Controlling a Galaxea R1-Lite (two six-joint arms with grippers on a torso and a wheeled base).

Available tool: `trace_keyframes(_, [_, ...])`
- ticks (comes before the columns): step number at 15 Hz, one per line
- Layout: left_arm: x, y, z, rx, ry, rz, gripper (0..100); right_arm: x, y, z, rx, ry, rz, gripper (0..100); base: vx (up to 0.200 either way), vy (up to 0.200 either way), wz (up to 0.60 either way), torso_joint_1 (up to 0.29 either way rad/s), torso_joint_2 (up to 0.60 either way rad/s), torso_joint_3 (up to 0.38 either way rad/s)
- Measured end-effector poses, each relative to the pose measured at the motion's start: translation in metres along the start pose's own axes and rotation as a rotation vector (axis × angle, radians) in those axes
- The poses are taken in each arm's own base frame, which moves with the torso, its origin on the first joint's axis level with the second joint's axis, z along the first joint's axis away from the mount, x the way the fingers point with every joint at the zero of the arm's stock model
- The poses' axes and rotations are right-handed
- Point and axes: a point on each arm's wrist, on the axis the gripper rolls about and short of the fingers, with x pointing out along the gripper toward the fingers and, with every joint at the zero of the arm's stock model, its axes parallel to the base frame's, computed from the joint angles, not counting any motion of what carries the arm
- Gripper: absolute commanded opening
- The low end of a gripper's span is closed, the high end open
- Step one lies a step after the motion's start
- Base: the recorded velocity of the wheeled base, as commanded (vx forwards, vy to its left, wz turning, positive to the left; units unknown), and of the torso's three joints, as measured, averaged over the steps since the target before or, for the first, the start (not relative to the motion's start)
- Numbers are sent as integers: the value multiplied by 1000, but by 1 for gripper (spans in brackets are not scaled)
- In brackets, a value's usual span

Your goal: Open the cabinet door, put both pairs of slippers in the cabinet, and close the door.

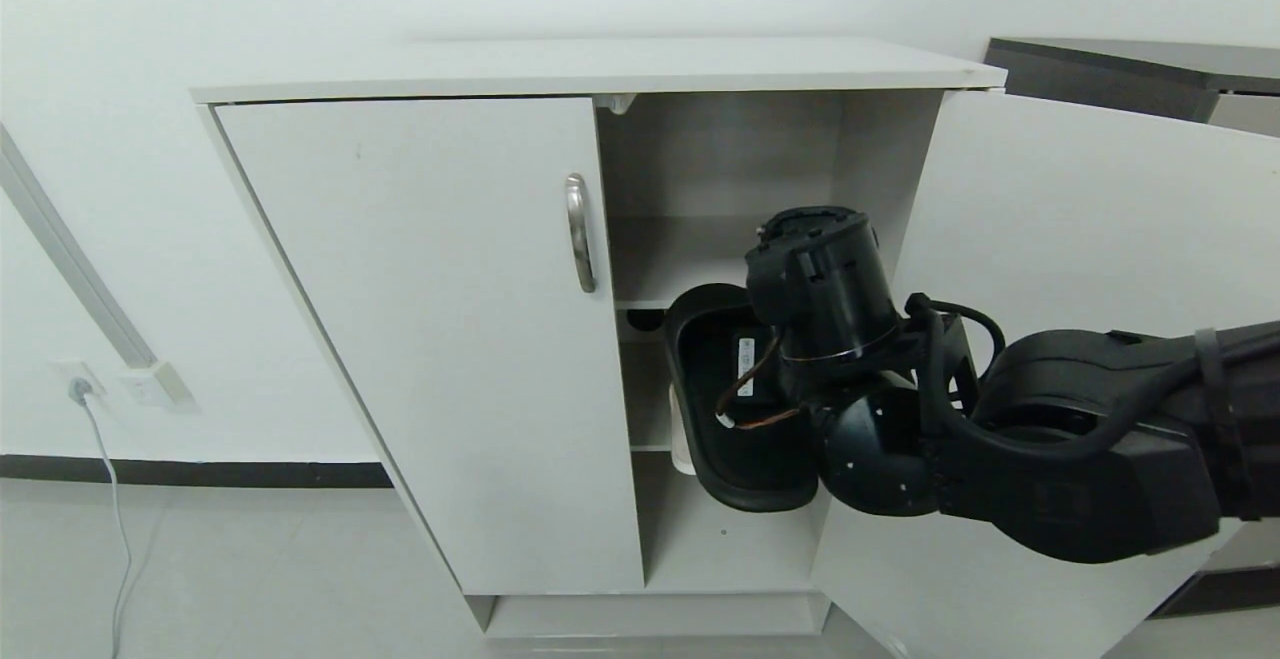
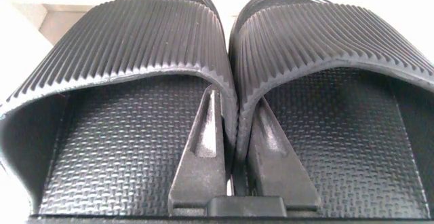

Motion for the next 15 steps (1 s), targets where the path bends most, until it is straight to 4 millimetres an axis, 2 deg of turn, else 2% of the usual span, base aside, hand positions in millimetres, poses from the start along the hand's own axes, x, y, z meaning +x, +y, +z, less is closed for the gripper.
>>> trace_keyframes(8, [0,0,0,1,0,0,0,12,13,-4,5,-2,3,0,0,0,0,0,0,0])
trace_keyframes(15, [0,0,0,2,0,-1,0,16,13,-7,-1,3,-6,0,200,0,0,4,8,3])
